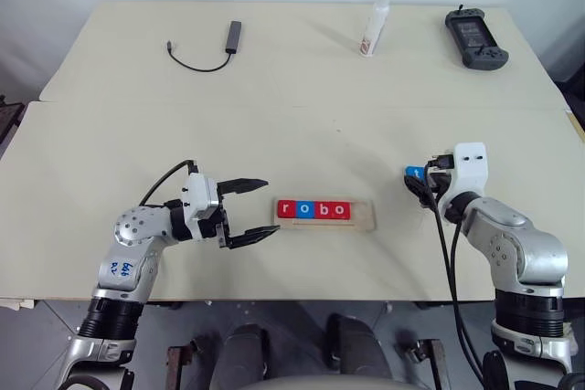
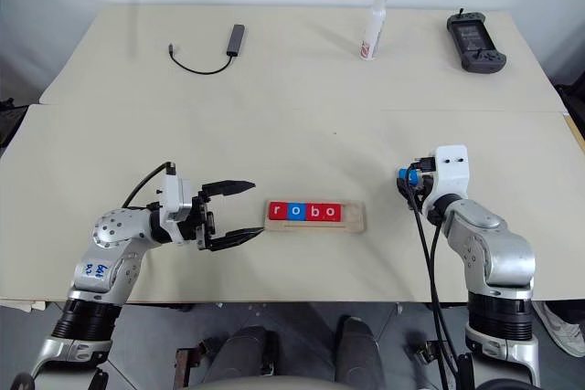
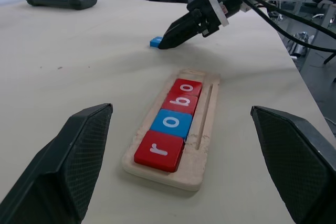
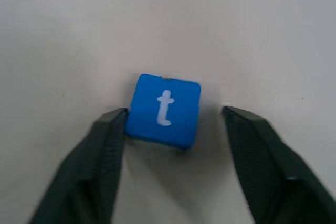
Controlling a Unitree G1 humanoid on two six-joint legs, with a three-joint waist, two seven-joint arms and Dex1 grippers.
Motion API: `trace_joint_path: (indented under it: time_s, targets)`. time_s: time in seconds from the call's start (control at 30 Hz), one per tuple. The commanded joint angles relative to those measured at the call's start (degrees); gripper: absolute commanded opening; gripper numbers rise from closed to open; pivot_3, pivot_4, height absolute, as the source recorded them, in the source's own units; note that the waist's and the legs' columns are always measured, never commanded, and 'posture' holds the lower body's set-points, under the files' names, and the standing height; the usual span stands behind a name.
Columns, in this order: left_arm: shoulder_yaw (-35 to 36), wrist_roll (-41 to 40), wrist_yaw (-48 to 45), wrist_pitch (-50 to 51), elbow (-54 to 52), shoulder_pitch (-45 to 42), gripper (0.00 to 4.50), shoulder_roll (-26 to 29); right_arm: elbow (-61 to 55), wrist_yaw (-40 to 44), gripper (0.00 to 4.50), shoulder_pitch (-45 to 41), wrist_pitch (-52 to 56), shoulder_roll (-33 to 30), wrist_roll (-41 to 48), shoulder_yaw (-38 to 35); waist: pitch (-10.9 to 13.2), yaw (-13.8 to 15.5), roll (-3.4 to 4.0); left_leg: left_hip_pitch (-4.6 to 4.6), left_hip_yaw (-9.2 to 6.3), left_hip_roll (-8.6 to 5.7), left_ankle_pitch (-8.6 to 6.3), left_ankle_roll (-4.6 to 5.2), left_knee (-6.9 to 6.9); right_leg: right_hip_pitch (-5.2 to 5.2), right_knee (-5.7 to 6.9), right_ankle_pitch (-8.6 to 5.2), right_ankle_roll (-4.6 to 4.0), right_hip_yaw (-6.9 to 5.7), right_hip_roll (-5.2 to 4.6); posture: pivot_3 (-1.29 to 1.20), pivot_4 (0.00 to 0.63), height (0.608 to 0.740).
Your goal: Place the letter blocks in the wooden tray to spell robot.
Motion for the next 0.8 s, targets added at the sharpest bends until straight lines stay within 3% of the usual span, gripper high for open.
trace_joint_path:
  time_s: [0.03,0.07,0.4,0.57,0.8]
  targets:
    - [0.1,-0.3,0.1,-0.5,-1.7,0.4,4.50,-0.2,-2.0,0.2,1.63,0.3,0.1,0.1,0.3,-0.2,0.0,0.0,0.00,0.00,0.00,0.00,0.00,0.00,0.00,0.00,0.00,0.00,0.00,0.00,0.00,0.00,0.150,0.740]
    - [0.0,-0.2,0.0,-0.6,-1.5,0.2,4.50,-0.3,-2.3,0.4,1.45,0.4,0.3,-0.2,0.2,-0.4,0.0,0.0,0.00,0.00,0.00,0.00,0.00,0.00,0.00,0.00,0.00,0.00,0.00,0.00,0.00,0.00,0.150,0.740]
    - [-0.8,-0.4,-1.9,-0.4,0.5,-1.5,4.50,-1.1,-17.8,-1.0,1.46,6.6,9.8,-0.8,4.2,-7.7,0.0,0.2,0.00,-0.10,-0.02,-0.01,-0.01,0.02,-0.02,-0.06,-0.06,0.00,0.00,-0.01,0.00,0.00,0.150,0.740]
    - [-1.4,-0.6,-3.5,0.2,1.9,-3.0,4.50,-1.4,-30.4,-3.0,1.46,14.0,16.5,2.8,6.2,-9.4,0.0,0.2,0.00,-0.10,-0.07,0.00,-0.01,0.01,-0.05,-0.07,-0.08,0.00,0.00,-0.04,0.01,0.00,0.150,0.740]
    - [-1.9,-1.0,-5.7,0.1,2.1,-3.8,4.50,-1.7,-33.3,-7.1,1.46,17.8,17.9,10.0,4.8,-6.4,0.0,0.1,0.01,-0.15,-0.07,-0.01,-0.02,0.02,-0.03,-0.11,-0.08,0.00,0.00,-0.02,0.01,0.00,0.150,0.740]
